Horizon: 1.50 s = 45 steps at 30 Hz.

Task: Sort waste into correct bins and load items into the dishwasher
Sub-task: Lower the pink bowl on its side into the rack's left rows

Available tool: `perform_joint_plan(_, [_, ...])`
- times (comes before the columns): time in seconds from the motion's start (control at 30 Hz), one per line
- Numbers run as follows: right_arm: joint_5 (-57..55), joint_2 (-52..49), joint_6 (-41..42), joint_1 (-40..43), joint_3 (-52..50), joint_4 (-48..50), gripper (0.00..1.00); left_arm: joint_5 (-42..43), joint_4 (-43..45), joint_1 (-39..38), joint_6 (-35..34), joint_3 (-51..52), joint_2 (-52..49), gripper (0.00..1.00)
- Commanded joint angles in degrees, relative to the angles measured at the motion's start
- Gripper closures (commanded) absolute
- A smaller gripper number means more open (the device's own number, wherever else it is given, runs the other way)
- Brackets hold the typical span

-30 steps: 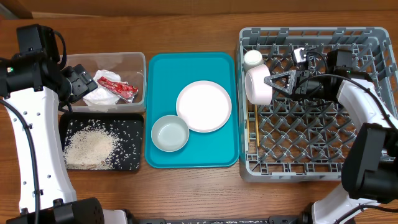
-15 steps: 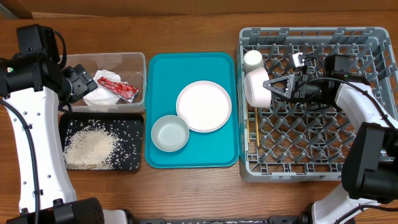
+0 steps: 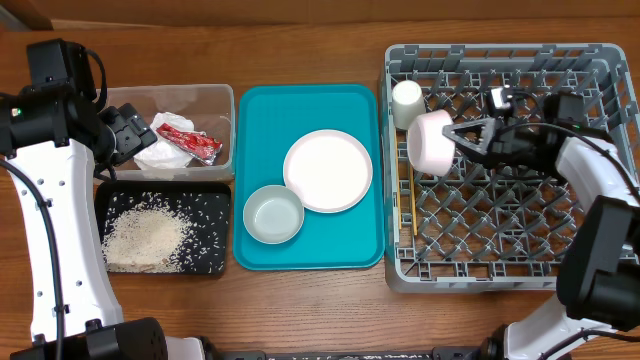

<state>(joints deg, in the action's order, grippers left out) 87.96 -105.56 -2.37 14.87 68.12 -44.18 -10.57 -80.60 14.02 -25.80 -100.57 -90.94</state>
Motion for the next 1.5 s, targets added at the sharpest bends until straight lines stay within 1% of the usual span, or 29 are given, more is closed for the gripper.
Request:
perform_joint_plan(0.0, [1.92,-0.04,2.84,1.40,-0.42,-1.73,0.96,-0.35,0.02,0.20,-0.15,-0.79,-0.20,0.00])
perform_joint_plan(0.13, [1.92,-0.04,2.89,1.44,-0.42,-2.82,0.96,-0.35,0.02,0.20,-0.13,-0.79,-0.20,0.00])
perform_joint_plan(0.3, [1.92,-0.04,8.48,1.38,-0.42,-2.84,0.96,-0.35,0.02,0.20,-0.13,-0.79,-0.20,0.00])
perform_joint_plan(0.53, [1.92,-0.04,9.01,0.28,-0.22,-4.11,0.96,-0.35,0.02,0.20,-0.15,-0.79,-0.20,0.00])
perform_joint_plan(0.73, [1.95,0.00,16.04,-1.79,1.22,-0.55,0.96,-0.35,0.02,0.20,-0.15,-0.79,-0.20,0.00])
perform_joint_plan(0.9, [1.95,0.07,18.56,-3.45,5.11,-0.46,0.96,-0.35,0.02,0.20,-0.15,-0.79,-0.20,0.00])
perform_joint_plan(1.03, [1.95,0.13,18.67,-4.94,6.12,-0.42,0.96,-0.35,0.02,0.20,-0.15,-0.79,-0.20,0.00])
perform_joint_plan(1.33, [1.66,0.11,12.52,-5.77,4.94,-1.29,0.96,-0.35,0.02,0.20,-0.13,-0.79,-0.20,0.00])
perform_joint_plan(1.47, [-2.19,0.04,11.04,-5.77,2.36,-0.37,0.96,-0.35,0.02,0.20,-0.15,-0.79,-0.20,0.00])
